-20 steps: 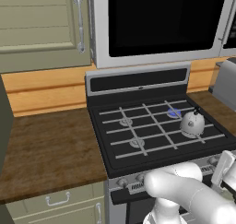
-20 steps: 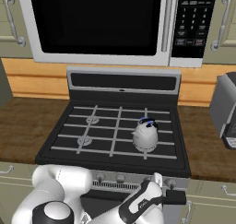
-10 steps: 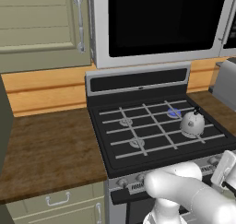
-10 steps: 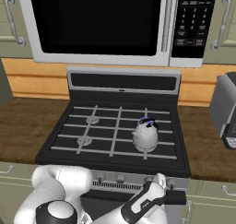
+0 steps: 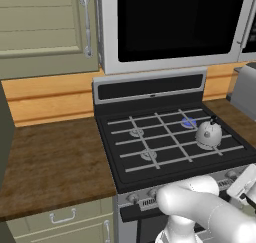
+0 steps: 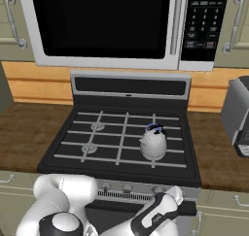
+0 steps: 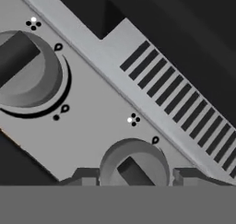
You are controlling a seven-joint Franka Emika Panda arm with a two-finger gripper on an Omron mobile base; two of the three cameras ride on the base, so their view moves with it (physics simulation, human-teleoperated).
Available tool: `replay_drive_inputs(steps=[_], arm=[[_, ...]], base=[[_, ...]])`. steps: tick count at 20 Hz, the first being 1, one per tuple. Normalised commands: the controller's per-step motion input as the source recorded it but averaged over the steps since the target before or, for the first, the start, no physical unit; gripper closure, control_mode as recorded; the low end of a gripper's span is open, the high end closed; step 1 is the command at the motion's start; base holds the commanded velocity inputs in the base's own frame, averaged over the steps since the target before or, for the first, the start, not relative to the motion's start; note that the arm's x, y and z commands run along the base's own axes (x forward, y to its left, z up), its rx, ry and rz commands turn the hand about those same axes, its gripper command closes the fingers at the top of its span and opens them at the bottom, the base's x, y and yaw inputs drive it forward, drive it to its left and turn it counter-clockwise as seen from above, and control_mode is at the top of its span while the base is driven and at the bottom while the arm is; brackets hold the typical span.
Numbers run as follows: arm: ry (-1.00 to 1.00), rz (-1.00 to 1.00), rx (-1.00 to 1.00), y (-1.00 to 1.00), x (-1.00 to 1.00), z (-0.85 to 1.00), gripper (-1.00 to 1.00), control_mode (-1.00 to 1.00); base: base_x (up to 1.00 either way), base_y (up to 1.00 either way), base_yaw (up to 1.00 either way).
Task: Turn off the rear right burner of the stove.
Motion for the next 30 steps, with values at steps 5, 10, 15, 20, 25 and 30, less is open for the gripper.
replay_drive_inputs(steps=[5, 10, 15, 20, 25, 30], arm=[[0.0, -0.19, 0.44, -0.31, 0.0, 0.0, 1.0, -1.0], [-0.03, -0.26, 0.39, -0.25, 0.0, 0.0, 1.0, -1.0], [-0.05, -0.29, 0.41, -0.16, 0.0, 0.0, 1.0, -1.0], [-0.09, -0.31, 0.37, -0.02, 0.0, 0.02, 1.0, -1.0], [-0.11, -0.32, 0.34, -0.01, 0.0, 0.18, 1.0, -1.0], [-0.11, -0.3, 0.35, 0.0, 0.03, 0.32, 1.0, -1.0]], base=[[0.0, 0.0, 0.0], [0.0, 0.0, 0.0], [0.0, 0.0, 0.0], [0.0, 0.0, 0.0], [0.0, 0.0, 0.0], [0.0, 0.0, 0.0]])
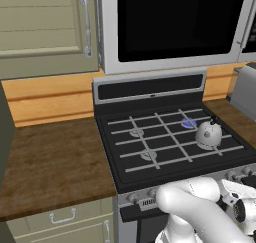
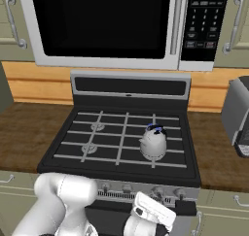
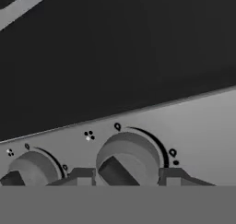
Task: Turn off the rear right burner of the stove.
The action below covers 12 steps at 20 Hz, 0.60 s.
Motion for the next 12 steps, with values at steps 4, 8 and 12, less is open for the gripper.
replay_drive_inputs(steps=[4, 8, 12], arm=[[-0.16, -0.23, 0.31, 0.0, 0.2, 0.41, 1.0, -1.0], [-0.11, -0.2, 0.29, 0.0, 0.18, 0.35, 1.0, -1.0], [-0.02, -0.16, 0.23, 0.0, 0.11, 0.29, 1.0, -1.0]], base=[[0.0, 0.0, 0.0], [0.0, 0.0, 0.0], [0.0, 0.0, 0.0]])
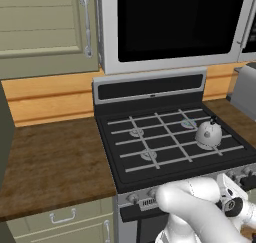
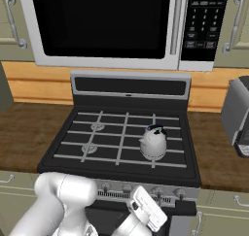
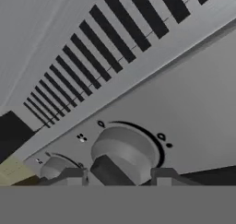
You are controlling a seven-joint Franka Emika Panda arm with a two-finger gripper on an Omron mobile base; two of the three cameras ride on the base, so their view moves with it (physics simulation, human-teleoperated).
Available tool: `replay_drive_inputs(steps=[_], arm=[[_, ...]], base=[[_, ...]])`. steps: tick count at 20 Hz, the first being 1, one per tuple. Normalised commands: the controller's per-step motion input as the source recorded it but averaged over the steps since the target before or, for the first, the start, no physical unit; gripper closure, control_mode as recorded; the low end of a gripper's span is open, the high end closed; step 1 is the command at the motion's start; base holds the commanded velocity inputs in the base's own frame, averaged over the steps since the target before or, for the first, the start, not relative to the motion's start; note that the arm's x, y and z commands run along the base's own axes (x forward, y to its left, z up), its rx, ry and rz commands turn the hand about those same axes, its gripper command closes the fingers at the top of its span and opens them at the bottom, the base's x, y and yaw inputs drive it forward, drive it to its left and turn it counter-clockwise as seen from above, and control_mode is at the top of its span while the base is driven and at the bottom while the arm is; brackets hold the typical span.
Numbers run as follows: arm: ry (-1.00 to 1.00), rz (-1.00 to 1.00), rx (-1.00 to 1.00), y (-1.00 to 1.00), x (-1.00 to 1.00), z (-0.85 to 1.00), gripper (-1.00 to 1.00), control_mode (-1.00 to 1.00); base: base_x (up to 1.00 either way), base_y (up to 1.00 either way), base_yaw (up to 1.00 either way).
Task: Turn off the rear right burner of the stove.
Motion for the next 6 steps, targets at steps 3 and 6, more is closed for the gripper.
replay_drive_inputs(steps=[3, 6], arm=[[0.0, -0.13, 0.22, -0.04, 0.04, 0.22, 1.0, -1.0], [0.0, -0.11, 0.2, -0.1, 0.0, 0.13, 1.0, -1.0]], base=[[0.0, 0.0, 0.0], [0.0, 0.0, 0.0]])
